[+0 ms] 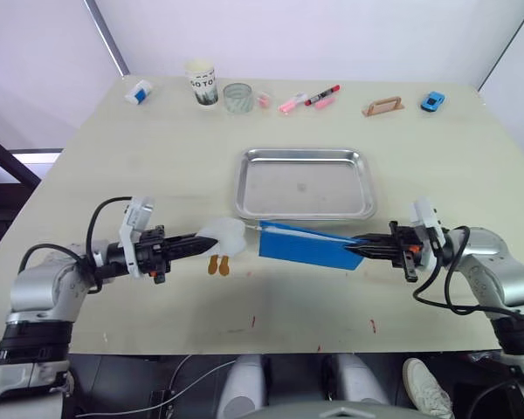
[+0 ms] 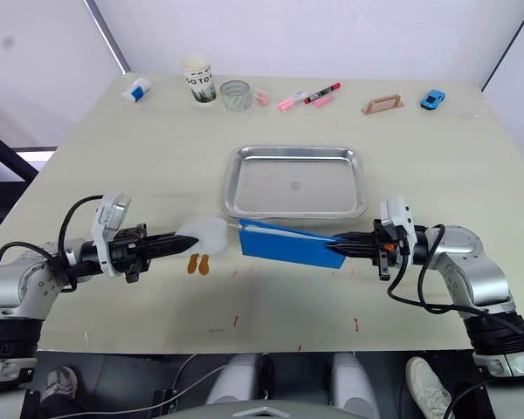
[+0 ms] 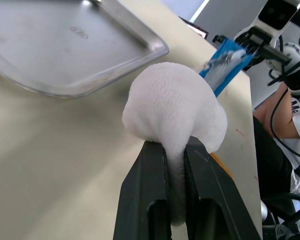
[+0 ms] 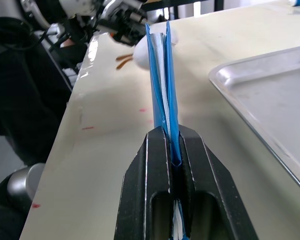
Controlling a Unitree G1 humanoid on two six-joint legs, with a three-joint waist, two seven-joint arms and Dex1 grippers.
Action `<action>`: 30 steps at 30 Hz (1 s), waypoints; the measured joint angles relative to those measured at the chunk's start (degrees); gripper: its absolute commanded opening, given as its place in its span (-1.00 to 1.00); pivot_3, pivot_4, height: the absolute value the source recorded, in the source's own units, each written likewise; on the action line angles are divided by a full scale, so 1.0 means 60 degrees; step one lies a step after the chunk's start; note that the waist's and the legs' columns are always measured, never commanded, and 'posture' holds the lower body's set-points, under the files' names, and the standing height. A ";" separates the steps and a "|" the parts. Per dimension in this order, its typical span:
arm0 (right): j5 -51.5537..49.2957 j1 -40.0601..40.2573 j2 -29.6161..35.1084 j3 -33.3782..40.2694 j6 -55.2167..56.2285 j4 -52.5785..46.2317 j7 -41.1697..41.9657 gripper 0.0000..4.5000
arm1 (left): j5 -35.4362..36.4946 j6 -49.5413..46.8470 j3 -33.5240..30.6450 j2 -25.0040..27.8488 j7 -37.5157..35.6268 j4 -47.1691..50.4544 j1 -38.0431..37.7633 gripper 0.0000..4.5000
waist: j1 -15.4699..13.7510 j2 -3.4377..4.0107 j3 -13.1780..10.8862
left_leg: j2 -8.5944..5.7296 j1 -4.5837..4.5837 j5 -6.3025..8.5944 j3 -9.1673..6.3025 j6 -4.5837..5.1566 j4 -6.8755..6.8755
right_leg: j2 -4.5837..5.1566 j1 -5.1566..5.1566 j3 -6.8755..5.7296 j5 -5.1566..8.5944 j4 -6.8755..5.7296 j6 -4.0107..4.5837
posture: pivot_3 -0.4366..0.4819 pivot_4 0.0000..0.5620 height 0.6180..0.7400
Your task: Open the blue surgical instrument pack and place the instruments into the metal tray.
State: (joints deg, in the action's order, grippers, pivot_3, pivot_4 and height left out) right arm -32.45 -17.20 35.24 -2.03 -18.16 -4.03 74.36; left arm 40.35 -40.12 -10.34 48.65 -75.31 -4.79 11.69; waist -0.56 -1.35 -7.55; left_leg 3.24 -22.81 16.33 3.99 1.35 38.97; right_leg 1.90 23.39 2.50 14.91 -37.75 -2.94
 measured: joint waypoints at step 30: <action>0.0075 0.0021 0.0429 0.0105 -0.0254 -0.0489 -0.0109 -1.00 | -0.2453 0.2834 0.1058 0.0522 -0.1081 -0.1401 0.0501 -0.97 | -0.0024 -0.0001 0.0000 | 0.0000 -0.0007 0.0001 0.0005 0.0001 0.0000 | -0.0003 0.0009 0.0001 0.0000 -0.0004 0.0000 | -0.05 -0.47 1.00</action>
State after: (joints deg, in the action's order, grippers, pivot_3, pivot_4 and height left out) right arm -32.00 -17.07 37.81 -1.40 -19.69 -6.96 73.71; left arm 25.63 -23.12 -3.99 51.78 -81.80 -13.20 14.70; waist -0.70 -1.36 -7.56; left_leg 3.24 -22.85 16.34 4.02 1.36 38.97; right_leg 1.89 23.44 2.50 14.91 -37.77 -2.94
